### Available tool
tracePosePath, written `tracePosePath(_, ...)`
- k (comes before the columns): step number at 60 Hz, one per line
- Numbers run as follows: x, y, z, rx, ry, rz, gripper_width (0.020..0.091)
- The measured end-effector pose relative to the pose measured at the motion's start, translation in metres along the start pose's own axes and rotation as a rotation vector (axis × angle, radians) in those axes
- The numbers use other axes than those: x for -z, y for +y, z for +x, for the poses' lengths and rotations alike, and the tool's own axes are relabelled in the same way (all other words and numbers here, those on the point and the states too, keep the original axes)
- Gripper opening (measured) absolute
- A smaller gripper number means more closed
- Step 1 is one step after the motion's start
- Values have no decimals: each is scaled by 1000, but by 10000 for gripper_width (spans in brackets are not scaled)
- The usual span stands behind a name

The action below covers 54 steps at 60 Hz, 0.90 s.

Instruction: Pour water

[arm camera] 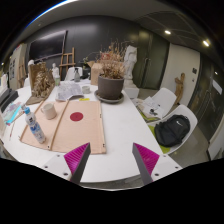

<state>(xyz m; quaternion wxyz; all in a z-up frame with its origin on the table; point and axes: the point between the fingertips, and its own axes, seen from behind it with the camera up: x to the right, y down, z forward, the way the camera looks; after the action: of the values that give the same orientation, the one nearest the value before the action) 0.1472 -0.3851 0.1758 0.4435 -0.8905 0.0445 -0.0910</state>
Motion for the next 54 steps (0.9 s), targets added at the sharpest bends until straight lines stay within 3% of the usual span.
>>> tracePosePath(20, -2, 14, -56, 7, -86, -11, 856)
tracePosePath(46, 15, 40, -291, 92, -263, 20, 858)
tracePosePath(54, -13, 33, -347, 67, -268, 71, 854)
